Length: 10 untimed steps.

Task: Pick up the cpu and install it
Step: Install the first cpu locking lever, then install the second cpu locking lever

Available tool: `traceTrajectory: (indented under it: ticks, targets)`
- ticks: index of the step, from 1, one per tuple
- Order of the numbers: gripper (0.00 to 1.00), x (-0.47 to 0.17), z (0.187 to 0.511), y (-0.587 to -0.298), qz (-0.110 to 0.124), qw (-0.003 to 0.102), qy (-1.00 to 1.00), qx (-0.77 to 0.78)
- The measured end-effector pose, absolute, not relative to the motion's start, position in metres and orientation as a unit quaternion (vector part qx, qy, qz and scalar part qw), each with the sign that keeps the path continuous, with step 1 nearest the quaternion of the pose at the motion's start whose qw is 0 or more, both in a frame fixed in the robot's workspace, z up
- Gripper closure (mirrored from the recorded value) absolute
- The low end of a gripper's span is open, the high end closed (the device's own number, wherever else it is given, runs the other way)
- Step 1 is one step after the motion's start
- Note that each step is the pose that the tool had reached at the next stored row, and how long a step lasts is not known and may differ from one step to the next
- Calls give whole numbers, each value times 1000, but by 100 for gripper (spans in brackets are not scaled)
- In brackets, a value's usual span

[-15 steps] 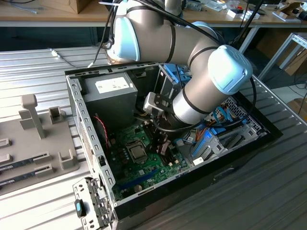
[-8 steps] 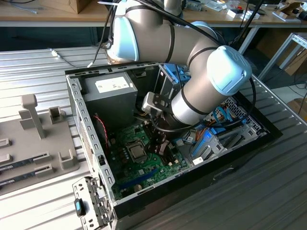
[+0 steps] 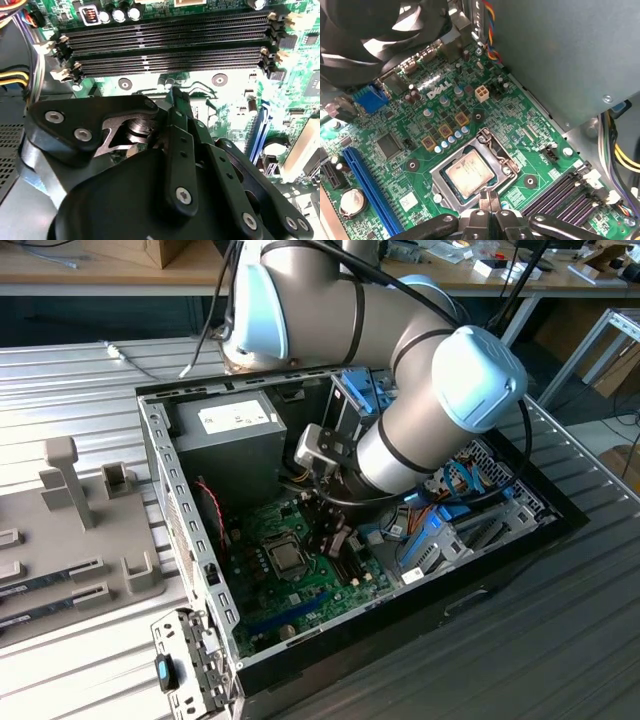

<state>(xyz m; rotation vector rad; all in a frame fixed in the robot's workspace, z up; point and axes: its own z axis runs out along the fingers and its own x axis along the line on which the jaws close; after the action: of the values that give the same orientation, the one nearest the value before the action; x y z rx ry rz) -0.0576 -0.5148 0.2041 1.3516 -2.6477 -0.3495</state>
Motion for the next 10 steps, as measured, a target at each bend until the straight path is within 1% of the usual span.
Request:
traceTrajectory:
  ticks: [3, 10]
  targets:
    - [89, -57, 210, -513, -117, 74, -882, 450]
    - [89, -57, 241, -511, -119, 74, -882, 450]
